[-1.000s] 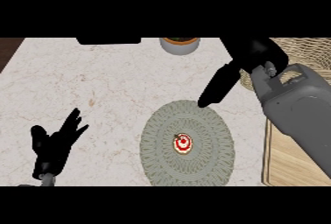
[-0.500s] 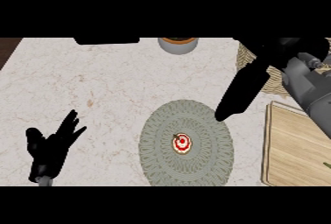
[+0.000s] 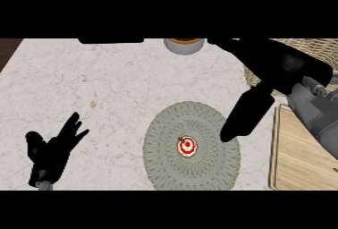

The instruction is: Pick the cupcake from the placemat and place it in the basket

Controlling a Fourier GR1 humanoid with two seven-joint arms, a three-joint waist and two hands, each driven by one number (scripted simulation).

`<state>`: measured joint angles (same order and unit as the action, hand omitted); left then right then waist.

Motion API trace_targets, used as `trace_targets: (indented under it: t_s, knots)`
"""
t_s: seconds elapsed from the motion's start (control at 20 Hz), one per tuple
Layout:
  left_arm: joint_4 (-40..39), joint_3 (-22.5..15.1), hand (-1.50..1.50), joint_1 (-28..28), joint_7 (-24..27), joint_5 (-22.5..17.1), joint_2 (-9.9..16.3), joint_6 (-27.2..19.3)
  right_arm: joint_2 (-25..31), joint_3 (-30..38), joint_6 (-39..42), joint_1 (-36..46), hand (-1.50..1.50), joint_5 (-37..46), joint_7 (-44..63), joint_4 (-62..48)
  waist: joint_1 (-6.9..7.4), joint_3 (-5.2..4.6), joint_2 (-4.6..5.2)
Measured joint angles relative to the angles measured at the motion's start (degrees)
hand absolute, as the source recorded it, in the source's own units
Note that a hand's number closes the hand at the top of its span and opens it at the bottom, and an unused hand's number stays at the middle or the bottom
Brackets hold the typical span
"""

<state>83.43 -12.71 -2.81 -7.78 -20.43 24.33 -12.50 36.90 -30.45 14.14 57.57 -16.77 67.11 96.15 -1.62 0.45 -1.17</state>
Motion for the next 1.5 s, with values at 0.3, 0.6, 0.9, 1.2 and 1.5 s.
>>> trace_targets:
  t_s: [0.3, 0.6, 0.9, 1.2, 1.5]
  knots:
    - [-0.5, 0.0, 0.00, 0.1, 0.8, 0.3, -0.4, 0.7, -2.7, -4.9, -4.2, -2.9, -1.50, 4.7, 0.2, 1.1, 0.61, 0.07, 0.23]
    - [-0.2, 0.0, 0.00, 0.0, 0.0, 1.0, -0.6, 0.1, -3.6, -9.6, -6.3, -7.5, -1.50, 8.1, -0.8, 1.1, 0.64, 0.23, 0.30]
    - [0.2, 0.3, 0.00, -0.2, 0.2, 0.6, -0.4, 1.5, -6.1, -12.4, -8.8, -10.4, -1.50, 11.8, -1.3, 0.7, 1.00, 0.15, 0.37]
    - [0.1, 0.6, 0.00, -0.4, 0.1, 1.2, -0.9, 1.0, -6.5, -13.4, -10.2, -13.5, -1.50, 14.8, -2.3, 0.6, 1.00, 0.28, 0.38]
    - [0.7, 0.8, 0.00, -0.1, -1.8, 1.8, -0.8, 0.7, -8.6, -14.3, -11.8, -16.0, -1.50, 18.8, -2.9, -0.6, 1.19, 0.28, 0.46]
